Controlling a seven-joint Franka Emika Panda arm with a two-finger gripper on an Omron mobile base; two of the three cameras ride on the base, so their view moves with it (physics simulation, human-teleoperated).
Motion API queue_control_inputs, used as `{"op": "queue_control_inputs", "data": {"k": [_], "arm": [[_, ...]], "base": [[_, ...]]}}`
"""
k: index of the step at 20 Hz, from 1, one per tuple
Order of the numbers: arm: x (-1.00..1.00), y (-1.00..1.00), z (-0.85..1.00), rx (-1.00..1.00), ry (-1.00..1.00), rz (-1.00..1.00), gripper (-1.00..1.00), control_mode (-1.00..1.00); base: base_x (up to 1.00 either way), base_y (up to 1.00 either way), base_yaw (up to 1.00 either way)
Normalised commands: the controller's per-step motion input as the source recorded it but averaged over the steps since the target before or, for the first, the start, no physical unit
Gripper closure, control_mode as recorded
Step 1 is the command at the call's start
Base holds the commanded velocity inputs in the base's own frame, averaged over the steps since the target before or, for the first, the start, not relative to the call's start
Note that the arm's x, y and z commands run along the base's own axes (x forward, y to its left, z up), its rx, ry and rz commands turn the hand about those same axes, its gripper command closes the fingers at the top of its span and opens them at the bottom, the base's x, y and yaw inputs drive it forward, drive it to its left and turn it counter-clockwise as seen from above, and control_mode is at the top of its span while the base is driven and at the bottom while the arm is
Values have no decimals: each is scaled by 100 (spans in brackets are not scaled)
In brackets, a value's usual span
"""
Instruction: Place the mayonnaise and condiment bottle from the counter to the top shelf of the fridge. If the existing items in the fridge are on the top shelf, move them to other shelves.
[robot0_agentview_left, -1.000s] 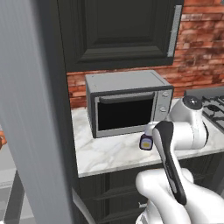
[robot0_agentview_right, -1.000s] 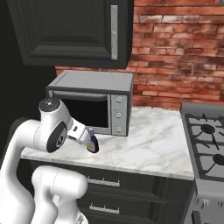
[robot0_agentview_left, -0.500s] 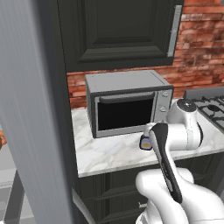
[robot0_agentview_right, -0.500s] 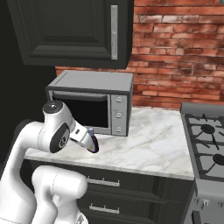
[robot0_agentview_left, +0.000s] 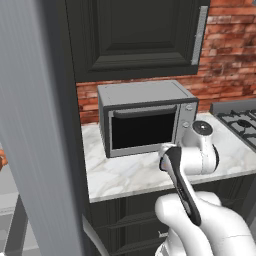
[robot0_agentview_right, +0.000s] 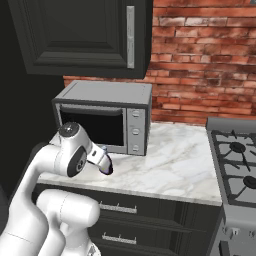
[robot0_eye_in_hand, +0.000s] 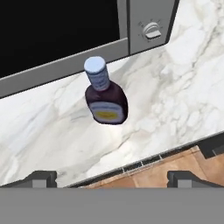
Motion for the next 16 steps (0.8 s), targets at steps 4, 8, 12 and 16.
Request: {"op": "queue_control_inputs", "data": {"k": [4, 8, 12, 16], "arm": [[42, -4, -18, 0, 0, 0, -100, -100], [13, -18, -5, 0, 0, -1, -100, -100], [0, -22, -2, 0, 0, -3, -100, -100], [11, 0, -1, -1, 0, 0, -100, -100]], "base": [[0, 0, 0], [0, 0, 0], [0, 0, 0], [0, 0, 0]]}}
